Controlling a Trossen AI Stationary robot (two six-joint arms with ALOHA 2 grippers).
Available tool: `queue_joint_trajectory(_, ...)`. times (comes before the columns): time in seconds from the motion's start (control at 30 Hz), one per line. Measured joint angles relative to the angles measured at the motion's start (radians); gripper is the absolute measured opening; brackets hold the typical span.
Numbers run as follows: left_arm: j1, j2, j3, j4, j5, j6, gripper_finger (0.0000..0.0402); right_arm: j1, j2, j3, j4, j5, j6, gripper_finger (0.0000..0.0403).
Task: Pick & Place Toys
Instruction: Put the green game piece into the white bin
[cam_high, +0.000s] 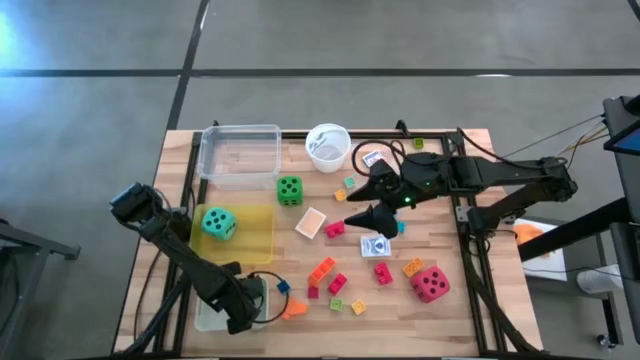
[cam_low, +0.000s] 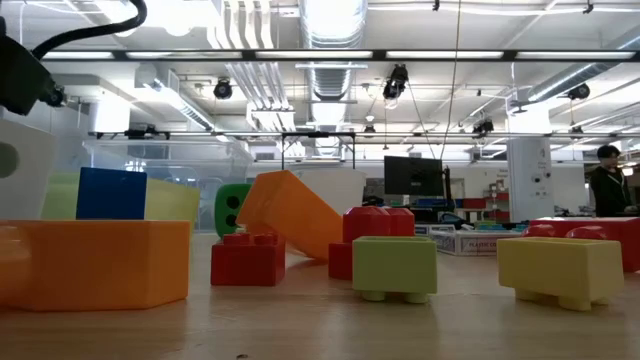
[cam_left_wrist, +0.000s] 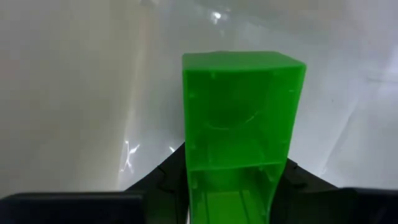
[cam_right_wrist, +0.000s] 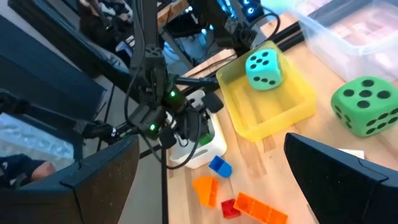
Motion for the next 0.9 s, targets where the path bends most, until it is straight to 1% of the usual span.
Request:
queue_joint_trajectory(0.23,0.001,0.000,-0.010,0.021,-0.001,0.003,0.0120,0.000,-0.010,0.000,-0.002,0.023,-0.003,0.0394)
queue_joint_trajectory(0.63,0.001,0.000,-0.009,0.023,-0.008,-0.008,0.0120,0.000,-0.011,0.000,-0.003,0.023,-0.009,0.0394)
queue_joint_trajectory(0.67,0.001,0.000,-0.008,0.023,-0.008,-0.008,0.0126,0.000,-0.011,0.000,-0.003,0.023,-0.010,0.0394)
queue_joint_trajectory(0.73,0.001,0.000,-0.007,0.025,-0.008,-0.005,0.0168,0.000,-0.011,0.000,-0.004,0.023,-0.010,0.0394)
queue_joint_trajectory(0.9,0.001,-0.002,-0.004,0.020,0.028,0.019,0.0309,0.000,-0.011,0.000,-0.004,0.023,-0.008,0.0394)
